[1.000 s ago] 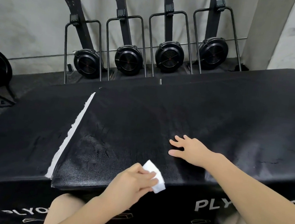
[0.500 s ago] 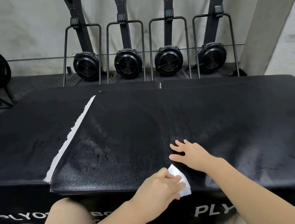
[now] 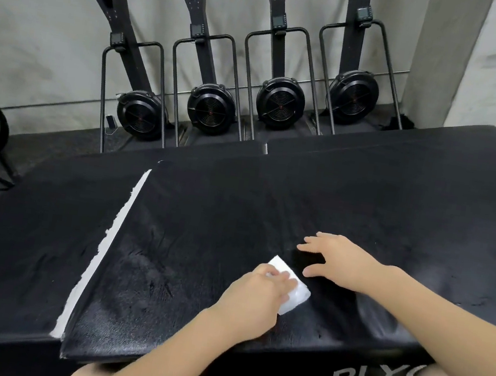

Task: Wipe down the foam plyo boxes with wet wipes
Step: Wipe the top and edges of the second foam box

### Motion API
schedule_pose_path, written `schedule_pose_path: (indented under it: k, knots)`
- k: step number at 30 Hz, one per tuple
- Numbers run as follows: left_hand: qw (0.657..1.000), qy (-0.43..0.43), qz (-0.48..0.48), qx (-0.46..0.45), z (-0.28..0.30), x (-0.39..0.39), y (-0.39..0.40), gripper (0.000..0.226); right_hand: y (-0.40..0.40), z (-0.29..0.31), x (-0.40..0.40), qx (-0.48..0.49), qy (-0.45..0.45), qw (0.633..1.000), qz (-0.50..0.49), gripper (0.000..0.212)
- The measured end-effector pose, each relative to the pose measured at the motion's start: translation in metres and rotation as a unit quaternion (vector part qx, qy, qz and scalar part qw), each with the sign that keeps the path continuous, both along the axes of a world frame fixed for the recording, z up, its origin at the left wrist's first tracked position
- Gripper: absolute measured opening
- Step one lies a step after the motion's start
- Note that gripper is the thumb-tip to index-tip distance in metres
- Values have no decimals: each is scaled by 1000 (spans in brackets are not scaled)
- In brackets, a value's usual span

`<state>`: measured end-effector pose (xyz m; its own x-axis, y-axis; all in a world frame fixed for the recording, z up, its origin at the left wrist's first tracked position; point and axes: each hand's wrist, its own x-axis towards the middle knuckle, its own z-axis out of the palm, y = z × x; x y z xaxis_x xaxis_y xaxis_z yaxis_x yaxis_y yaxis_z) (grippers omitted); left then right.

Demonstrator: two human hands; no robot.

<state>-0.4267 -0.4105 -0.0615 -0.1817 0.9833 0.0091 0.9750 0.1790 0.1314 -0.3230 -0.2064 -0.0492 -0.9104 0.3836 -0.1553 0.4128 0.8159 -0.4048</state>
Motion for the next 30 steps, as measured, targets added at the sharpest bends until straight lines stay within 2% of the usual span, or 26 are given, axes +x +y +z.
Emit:
schedule_pose_path:
  k: [3,8,11,14,17,20,30]
  knots:
    - [1000,6,16,-16,0,-22,16,36,3,2,-2,1,-45,999,29,63]
    - [997,-24,72,-25,1,-56,41,39,2,16,-20,79,-109,989,67,58]
    - [996,-44,78,-14,7,-47,34,35,6,22,-28,74,-105,991,50,54]
    - [997,-63,54,-1,3,-35,15,27,15,29,-39,81,-59,994,39,44]
    - [998,-61,25,4,1,-34,7,27,28,30,-57,65,-21,997,24,60]
    - [999,-36,41,-5,2,-47,19,31,39,20,-72,59,-61,995,44,76]
    - [996,22,81,-42,0,-125,103,38,49,8,-87,90,-112,986,80,75]
